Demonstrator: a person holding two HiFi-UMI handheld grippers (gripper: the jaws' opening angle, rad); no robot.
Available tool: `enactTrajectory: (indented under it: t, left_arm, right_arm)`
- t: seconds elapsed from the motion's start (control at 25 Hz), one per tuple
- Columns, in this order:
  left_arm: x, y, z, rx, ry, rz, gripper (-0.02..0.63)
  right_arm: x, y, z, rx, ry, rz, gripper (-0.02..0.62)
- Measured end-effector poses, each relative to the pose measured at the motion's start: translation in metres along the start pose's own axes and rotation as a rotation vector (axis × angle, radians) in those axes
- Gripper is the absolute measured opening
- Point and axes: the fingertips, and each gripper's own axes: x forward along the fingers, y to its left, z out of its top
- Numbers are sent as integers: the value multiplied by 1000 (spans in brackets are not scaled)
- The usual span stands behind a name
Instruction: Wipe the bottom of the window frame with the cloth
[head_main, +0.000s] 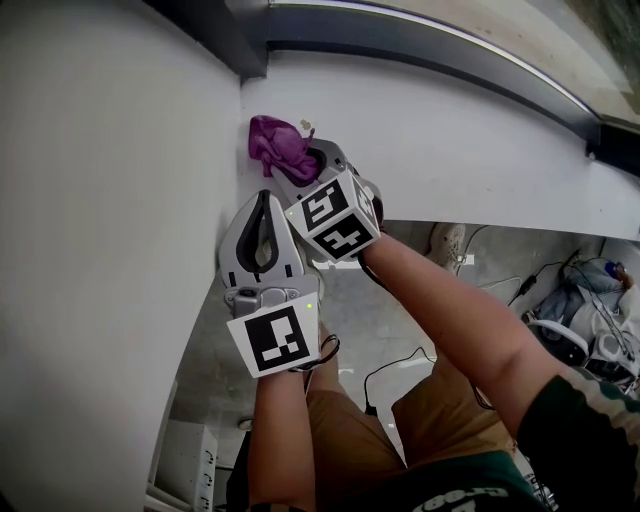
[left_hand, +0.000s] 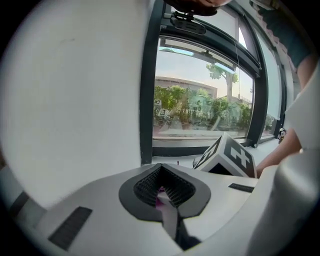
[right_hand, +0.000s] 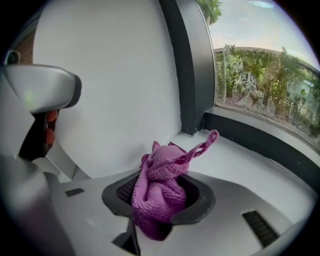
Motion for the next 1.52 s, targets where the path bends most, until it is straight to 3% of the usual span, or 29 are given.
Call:
enactTrajectory:
  t: [0.24, 0.84, 1.52]
  left_arm:
    - [15, -5, 7, 18, 7, -4, 3]
    - [21, -17, 3, 27, 28, -45, 3]
    - [40, -100, 14, 89, 16, -146, 3]
  right_arm:
    - [3, -31, 13, 10, -6, -33, 152]
    - [-6, -42, -8, 38, 45, -54, 152]
    - [-68, -111, -61, 95, 75, -150, 152]
